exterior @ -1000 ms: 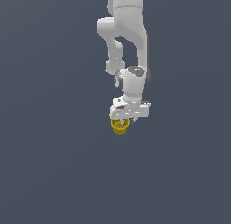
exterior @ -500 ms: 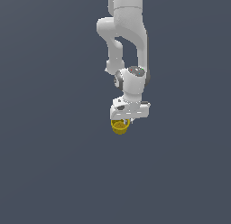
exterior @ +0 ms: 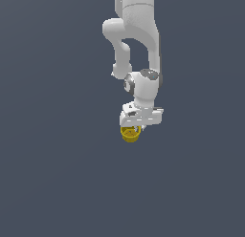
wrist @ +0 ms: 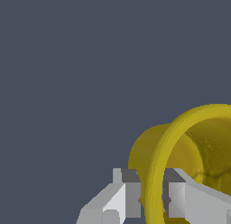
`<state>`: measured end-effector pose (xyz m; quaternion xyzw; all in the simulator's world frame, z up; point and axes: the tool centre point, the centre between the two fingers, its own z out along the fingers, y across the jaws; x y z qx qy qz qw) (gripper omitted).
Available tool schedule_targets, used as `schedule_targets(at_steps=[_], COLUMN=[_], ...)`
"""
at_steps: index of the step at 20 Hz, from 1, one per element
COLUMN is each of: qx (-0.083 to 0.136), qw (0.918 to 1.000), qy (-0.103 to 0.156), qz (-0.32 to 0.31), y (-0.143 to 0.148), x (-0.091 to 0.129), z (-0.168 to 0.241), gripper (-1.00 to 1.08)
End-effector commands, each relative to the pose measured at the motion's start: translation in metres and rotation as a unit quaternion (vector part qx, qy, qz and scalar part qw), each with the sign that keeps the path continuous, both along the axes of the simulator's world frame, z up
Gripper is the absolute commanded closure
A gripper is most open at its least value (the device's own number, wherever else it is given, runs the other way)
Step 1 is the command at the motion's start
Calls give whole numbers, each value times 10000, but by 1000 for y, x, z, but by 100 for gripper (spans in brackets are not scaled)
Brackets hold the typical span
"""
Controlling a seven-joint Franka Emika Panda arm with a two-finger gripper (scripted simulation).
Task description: Pick up the object and move it to a goal position.
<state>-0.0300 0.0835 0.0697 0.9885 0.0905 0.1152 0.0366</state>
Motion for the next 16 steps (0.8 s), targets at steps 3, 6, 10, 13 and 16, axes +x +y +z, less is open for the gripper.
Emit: schedule_targets(at_steps=[3, 6, 10, 13, 16], qx=[7, 7, 7, 9, 9], qw=[10000, 10000, 10000, 10000, 10000], qy=[-18, -18, -18, -19, -19], qz=[3, 3, 3, 0, 0], y=[22, 42, 72, 96, 120], x=[11, 20, 34, 46, 58], z=[17, 30, 50, 67, 83], gripper=[108, 108, 108, 108, 108])
